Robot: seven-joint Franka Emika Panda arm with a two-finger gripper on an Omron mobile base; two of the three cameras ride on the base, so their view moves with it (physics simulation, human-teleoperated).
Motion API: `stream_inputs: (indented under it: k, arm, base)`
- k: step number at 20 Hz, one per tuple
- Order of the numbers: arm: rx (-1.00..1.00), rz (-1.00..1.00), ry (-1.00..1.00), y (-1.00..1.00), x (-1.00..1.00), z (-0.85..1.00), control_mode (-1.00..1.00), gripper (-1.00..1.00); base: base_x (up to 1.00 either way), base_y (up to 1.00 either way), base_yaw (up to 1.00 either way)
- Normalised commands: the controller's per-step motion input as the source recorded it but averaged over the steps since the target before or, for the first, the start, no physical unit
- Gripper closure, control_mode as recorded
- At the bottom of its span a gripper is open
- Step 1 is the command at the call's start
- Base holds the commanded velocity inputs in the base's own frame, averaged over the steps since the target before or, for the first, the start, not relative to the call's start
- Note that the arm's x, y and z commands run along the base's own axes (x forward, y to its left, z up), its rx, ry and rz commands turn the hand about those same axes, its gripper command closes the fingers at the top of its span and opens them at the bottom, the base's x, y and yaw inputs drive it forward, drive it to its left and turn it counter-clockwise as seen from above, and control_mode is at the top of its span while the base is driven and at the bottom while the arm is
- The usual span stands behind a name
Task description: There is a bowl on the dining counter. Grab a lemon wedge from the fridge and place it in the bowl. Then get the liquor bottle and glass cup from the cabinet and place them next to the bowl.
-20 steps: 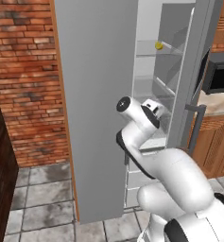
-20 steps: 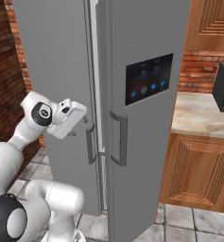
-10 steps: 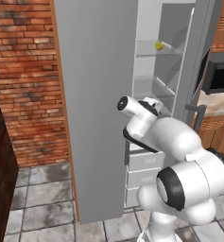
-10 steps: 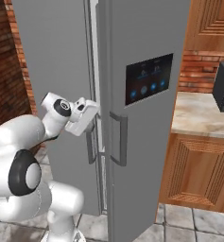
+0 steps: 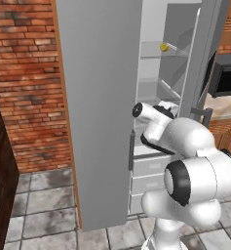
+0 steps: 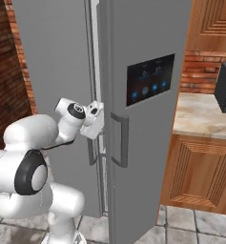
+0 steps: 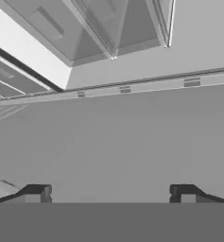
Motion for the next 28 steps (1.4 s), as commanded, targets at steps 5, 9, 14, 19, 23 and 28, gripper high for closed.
stream_inputs:
  k: [5, 9, 14, 19, 23, 28]
  arm:
    - [-0.04, -0.01, -0.07, -0.61, -0.07, -0.03, -1.00, -1.00]
    - [-0.01, -0.02, -0.08, -0.60, -0.20, 0.00, -1.00, -1.00]
    - [0.00, -0.03, -0.08, -0.59, -0.35, 0.00, -1.00, -1.00]
    - [0.00, -0.04, 0.00, -0.79, -0.13, 0.01, -1.00, -1.00]
    - [0.00, -0.01, 0.00, -0.86, 0.00, 0.02, -1.00, -1.00]
    - [0.00, 0.00, -0.01, -0.77, 0.00, 0.01, -1.00, -1.00]
  base:
    - [0.00, 0.00, 0.00]
    - [0.00, 0.00, 0.00]
    - [0.00, 0.00, 0.00]
    - [0.00, 0.00, 0.00]
    - [0.00, 0.00, 0.00]
    - [0.00, 0.00, 0.00]
